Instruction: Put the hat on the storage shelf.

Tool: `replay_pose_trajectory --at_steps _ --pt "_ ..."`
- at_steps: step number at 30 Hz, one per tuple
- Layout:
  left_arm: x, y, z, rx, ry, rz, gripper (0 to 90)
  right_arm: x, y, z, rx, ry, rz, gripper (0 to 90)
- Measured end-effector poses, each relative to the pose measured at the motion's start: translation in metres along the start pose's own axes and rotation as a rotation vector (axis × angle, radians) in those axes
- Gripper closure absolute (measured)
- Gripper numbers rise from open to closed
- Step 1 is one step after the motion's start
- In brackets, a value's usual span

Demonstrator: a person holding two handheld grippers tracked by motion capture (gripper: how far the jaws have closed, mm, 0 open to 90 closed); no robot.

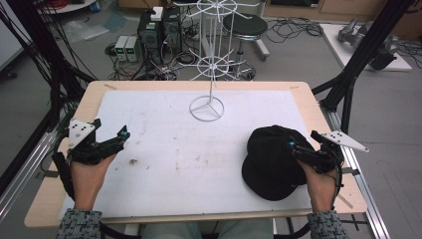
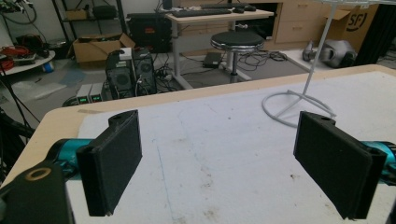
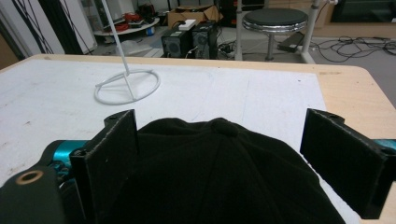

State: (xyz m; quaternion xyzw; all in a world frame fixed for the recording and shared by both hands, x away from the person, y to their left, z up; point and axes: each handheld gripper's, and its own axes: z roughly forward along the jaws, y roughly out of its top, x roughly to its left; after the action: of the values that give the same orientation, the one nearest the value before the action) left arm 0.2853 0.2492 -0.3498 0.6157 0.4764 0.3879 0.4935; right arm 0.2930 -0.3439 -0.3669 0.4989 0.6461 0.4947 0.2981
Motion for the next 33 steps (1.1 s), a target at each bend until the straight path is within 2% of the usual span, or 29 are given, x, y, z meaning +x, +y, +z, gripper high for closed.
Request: replay_pose_trajectory --at_steps 4,7,8,10,12,14,16,20,25,29,33 --pt "-0.002 0.000 0.002 0.005 -0.011 0.008 15.5 -0.001 -0.003 -0.005 0.005 0.003 -0.008 10.7" --pt "-0.004 0.000 0.003 0.002 -0.015 0.012 15.5 -0.001 -0.004 -0.010 -0.010 0.002 -0.021 10.7" --pt "-0.004 0.000 0.003 0.004 -0.013 0.014 15.5 -0.001 -0.005 -0.017 -0.018 0.006 -0.030 10.7" --pt "-0.004 0.001 0.004 0.003 -0.013 0.011 15.5 -0.001 -0.007 -0.021 -0.032 0.006 -0.025 10.7" --pt "-0.005 0.001 0.005 0.003 -0.015 0.012 15.5 0.000 -0.011 -0.026 -0.033 0.027 -0.020 10.7" --pt "-0.007 0.001 0.005 0.004 -0.019 0.019 15.5 -0.001 -0.017 -0.030 -0.031 0.027 -0.045 10.8" --pt "-0.007 0.001 0.005 0.008 -0.017 0.024 15.5 -0.002 -0.024 -0.037 -0.032 0.032 -0.049 10.8" --pt "-0.007 0.000 0.007 0.013 -0.018 0.022 15.5 -0.007 -0.033 -0.052 -0.038 0.007 -0.057 10.8" --pt "-0.010 -0.001 0.008 0.018 -0.023 0.028 15.6 -0.007 -0.043 -0.059 -0.040 0.013 -0.076 10.8" --pt "-0.011 -0.002 0.010 0.027 -0.026 0.033 15.7 -0.004 -0.050 -0.063 -0.059 0.033 -0.099 10.8" --pt "-0.011 -0.003 0.011 0.034 -0.027 0.034 15.7 0.006 -0.058 -0.065 -0.056 0.080 -0.160 10.8"
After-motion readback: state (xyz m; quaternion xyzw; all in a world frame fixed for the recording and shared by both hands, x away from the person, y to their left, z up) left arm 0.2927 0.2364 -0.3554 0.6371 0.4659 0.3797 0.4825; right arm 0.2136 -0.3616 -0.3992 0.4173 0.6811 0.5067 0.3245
